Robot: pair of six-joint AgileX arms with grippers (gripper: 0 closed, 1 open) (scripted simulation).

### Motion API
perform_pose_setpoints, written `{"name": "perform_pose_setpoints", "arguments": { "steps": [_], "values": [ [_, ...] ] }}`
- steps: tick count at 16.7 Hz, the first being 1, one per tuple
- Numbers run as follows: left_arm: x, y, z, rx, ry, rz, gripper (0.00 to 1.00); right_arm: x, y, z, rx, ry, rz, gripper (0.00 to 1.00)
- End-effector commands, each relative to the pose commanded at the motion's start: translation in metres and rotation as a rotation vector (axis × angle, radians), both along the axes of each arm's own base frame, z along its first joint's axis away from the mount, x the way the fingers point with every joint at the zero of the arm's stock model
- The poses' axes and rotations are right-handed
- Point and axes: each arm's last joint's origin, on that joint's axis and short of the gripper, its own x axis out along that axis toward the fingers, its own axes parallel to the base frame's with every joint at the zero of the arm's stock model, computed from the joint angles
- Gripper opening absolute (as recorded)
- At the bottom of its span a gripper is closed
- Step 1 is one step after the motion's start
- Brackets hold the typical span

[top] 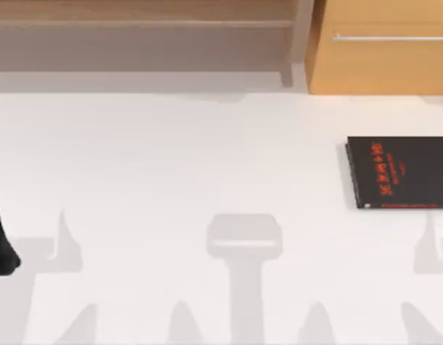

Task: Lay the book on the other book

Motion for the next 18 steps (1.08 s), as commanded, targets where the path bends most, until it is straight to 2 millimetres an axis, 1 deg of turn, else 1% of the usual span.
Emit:
{"name": "perform_pose_setpoints", "arguments": {
  "steps": [3, 5, 6, 8, 10, 12, 14, 16, 18],
  "values": [
    [0.0, 0.0, 0.0, 0.0, 0.0, 0.0, 1.0, 0.0, 0.0, 0.003, 0.0, -0.004, 0.0, 1.0],
    [0.0, 0.0, 0.0, 0.0, 0.0, 0.0, 1.0, 0.001, -0.002, 0.018, -0.002, -0.023, -0.001, 1.0],
    [0.0, 0.0, 0.0, 0.0, 0.0, 0.0, 1.0, 0.002, -0.003, 0.03, -0.004, -0.037, -0.002, 1.0],
    [0.0, 0.0, 0.0, 0.0, 0.0, 0.0, 1.0, 0.007, -0.005, 0.06, -0.011, -0.066, -0.004, 1.0],
    [0.0, 0.0, 0.0, 0.0, 0.0, 0.0, 1.0, 0.02, -0.01, 0.095, -0.02, -0.088, -0.006, 1.0],
    [0.0, 0.0, 0.0, 0.0, 0.0, 0.0, 1.0, 0.046, -0.019, 0.128, -0.029, -0.09, -0.007, 1.0],
    [0.0, 0.0, 0.0, 0.0, 0.0, 0.0, 1.0, 0.085, -0.033, 0.153, -0.033, -0.071, -0.008, 1.0],
    [0.0, 0.0, 0.0, 0.0, 0.0, 0.0, 1.0, 0.133, -0.054, 0.166, -0.033, -0.043, -0.008, 1.0],
    [0.0, 0.0, 0.0, 0.0, 0.0, 0.0, 1.0, 0.185, -0.081, 0.166, -0.03, -0.015, -0.008, 1.0]
  ]
}}
